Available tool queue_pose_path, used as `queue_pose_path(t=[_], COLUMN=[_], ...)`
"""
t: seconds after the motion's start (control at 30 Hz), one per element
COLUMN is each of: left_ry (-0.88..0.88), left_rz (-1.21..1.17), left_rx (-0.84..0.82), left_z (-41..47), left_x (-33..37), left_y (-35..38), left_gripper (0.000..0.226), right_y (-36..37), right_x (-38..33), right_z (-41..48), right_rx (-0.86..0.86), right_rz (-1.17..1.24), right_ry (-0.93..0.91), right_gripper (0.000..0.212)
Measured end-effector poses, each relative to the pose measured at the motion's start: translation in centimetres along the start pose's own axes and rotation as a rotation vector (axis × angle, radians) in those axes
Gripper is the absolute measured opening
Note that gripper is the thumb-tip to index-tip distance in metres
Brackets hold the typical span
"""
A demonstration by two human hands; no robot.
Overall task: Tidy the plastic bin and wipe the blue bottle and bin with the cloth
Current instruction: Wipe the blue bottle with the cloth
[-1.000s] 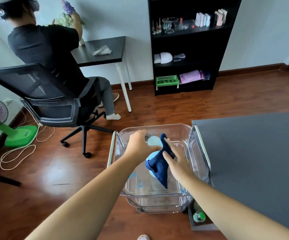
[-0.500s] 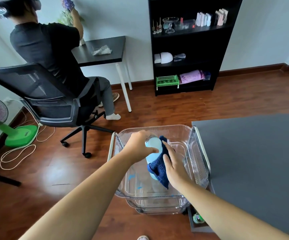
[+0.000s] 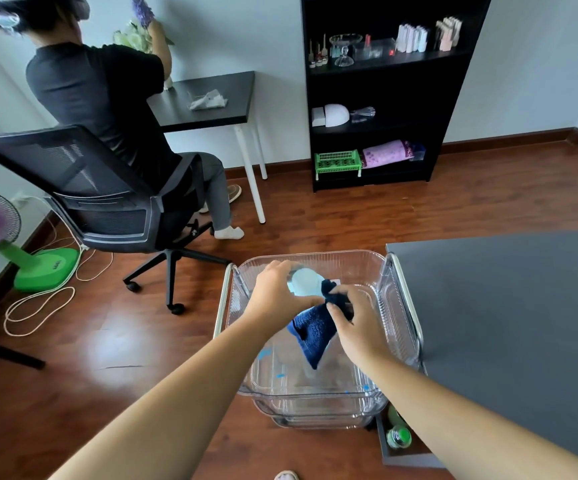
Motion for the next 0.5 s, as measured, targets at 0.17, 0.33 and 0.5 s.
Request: queue_pose_path(t=[0.17,0.33,0.5], left_ry=[0.015,0.095,0.11], left_rz=[0.159,0.103,0.085], left_rx=[0.011,-0.19,-0.327], left_z=[1.1,1.4,1.7], left_x=[0.8,0.7,0.5], left_y=[0.4,-0.4,-1.3], left_gripper=[0.051,0.048,0.053], right_y=[-0.2,0.2,0.0], right_x=[-0.8,0.3,-0.2], right_z=[1.0,0.2,2.0], right_rx=[0.028,-0.127,-0.444], right_rz=[-0.089,-0.063,0.004], right_ry=[-0.05,-0.05,0.029], right_gripper=[0.021,0.041,0.047])
Point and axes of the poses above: each hand's wrist, its own z-axis towards the middle knuckle, its own y-axis out of the palm, x = y × z, the point moved 3 cm from there along z, towards the middle knuckle, and after that the axes turned 1 degree about y, right-handed, at the moved point
